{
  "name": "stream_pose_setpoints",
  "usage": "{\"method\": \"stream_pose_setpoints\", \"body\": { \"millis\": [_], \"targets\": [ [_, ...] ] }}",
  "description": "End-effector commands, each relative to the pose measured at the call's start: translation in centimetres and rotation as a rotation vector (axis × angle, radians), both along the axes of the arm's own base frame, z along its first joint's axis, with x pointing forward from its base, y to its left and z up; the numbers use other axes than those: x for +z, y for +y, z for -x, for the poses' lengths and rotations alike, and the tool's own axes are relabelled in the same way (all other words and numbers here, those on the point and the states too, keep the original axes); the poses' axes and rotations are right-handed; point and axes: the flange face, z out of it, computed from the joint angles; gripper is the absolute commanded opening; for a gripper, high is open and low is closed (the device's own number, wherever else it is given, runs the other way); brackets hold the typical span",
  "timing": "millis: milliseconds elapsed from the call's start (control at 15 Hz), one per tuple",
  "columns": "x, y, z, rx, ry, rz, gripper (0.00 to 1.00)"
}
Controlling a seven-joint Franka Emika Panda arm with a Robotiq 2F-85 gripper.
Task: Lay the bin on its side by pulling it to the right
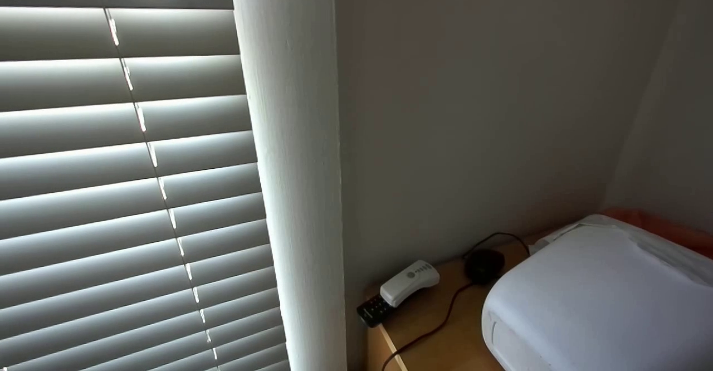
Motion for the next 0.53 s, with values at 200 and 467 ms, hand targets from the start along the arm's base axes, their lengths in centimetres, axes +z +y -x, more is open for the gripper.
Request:
{"method": "stream_pose_setpoints", "body": {
  "millis": [200,467],
  "targets": [
    [1.9,1.9,1.4,0.137,-0.026,-0.027,1.00],
    [2.0,2.0,1.7,0.151,-0.032,-0.029,1.00]
  ]
}}
